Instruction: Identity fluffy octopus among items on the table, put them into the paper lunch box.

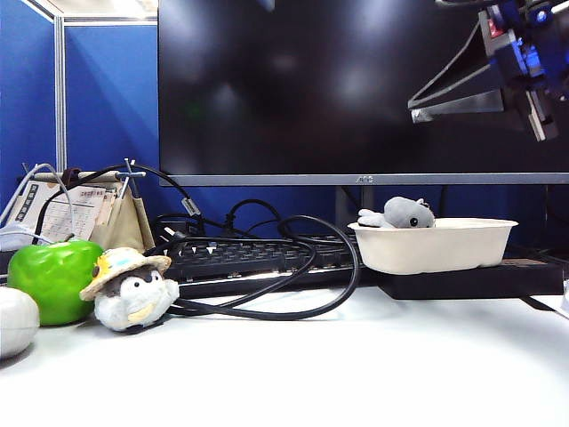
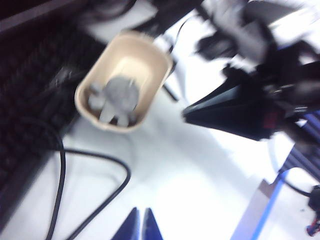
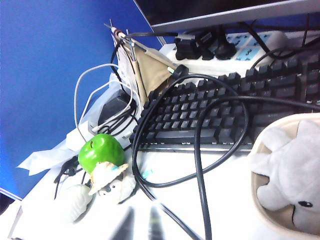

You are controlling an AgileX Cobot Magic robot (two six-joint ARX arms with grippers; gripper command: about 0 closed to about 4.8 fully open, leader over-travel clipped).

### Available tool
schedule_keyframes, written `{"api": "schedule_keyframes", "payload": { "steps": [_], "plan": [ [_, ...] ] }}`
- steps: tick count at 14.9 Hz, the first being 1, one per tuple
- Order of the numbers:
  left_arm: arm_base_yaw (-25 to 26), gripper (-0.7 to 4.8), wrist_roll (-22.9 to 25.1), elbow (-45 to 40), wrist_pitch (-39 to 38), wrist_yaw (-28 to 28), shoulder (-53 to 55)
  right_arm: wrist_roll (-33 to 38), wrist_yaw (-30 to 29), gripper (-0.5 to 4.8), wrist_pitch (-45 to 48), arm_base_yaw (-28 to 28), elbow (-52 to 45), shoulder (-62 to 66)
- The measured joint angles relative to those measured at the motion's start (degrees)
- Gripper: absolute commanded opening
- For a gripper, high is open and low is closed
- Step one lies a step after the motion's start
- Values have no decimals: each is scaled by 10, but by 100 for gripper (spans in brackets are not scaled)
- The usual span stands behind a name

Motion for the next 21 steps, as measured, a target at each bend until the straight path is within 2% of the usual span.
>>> {"api": "schedule_keyframes", "payload": {
  "steps": [2,5,6,12,13,17,18,21],
  "plan": [
    [-2,-6,0,0,1,0,-42,0,0,-7,-3,0,0,-19],
    [-2,-6,0,0,1,-26,-105,0,0,-7,-4,0,0,-64],
    [-2,-6,1,0,1,-47,-137,0,1,-7,-7,0,0,-91],
    [-2,-6,1,0,-19,-73,-261,0,8,-7,-20,0,0,-293],
    [-2,-6,3,0,-19,-75,-274,0,27,-7,-30,0,0,-327],
    [-2,-6,37,0,-22,-158,-328,-3,159,-7,-121,0,1,-469],
    [-2,-6,53,0,-22,-190,-340,-3,178,-7,-152,0,1,-494],
    [-2,-6,77,0,-22,-243,-351,-5,180,-7,-199,0,0,-536]
  ]
}}
